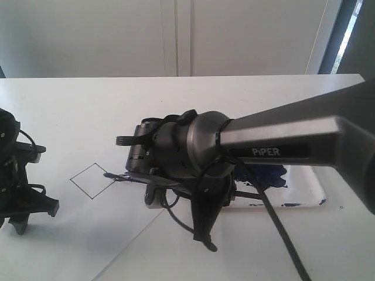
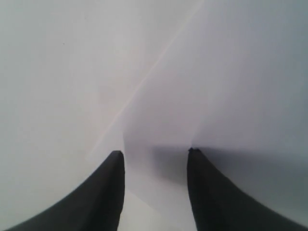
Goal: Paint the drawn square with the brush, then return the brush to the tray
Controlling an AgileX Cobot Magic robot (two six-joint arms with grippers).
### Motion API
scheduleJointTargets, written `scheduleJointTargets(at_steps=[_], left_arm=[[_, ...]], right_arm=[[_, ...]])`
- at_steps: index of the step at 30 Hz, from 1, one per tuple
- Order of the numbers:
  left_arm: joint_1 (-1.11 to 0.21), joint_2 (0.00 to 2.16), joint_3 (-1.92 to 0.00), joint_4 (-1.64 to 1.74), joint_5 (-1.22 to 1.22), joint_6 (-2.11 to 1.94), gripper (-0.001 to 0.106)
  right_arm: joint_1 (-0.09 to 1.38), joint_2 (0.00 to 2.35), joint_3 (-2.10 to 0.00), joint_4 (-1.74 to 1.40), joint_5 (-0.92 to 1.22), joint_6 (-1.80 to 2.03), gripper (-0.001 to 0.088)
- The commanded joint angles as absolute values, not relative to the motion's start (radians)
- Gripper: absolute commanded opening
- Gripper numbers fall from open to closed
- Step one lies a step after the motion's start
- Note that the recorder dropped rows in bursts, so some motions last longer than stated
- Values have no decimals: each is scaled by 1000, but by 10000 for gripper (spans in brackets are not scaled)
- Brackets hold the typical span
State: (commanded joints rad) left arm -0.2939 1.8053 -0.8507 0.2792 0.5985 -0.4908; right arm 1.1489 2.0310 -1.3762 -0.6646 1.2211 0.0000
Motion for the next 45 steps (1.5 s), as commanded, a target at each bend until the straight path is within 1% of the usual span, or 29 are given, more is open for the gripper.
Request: scheduleJointTargets(at_steps=[4, 15, 24, 32, 40, 45], left_arm=[[-314, 1805, -851, 274, 589, -491, 479], [-314, 1805, -851, 262, 588, -493, 479], [-314, 1805, -851, 263, 590, -493, 479], [-314, 1805, -851, 263, 594, -493, 479], [-314, 1805, -851, 263, 592, -493, 479], [-314, 1805, -851, 263, 586, -493, 479]], right_arm=[[1166, 2059, -1409, -689, 1221, 0, 0], [1166, 2156, -1471, -768, 1221, 0, 0], [1149, 2192, -1492, -820, 1221, 0, 0], [1086, 2192, -1492, -816, 1221, 0, 0], [1097, 2192, -1492, -768, 1221, 0, 0], [1139, 2192, -1492, -726, 1221, 0, 0]])
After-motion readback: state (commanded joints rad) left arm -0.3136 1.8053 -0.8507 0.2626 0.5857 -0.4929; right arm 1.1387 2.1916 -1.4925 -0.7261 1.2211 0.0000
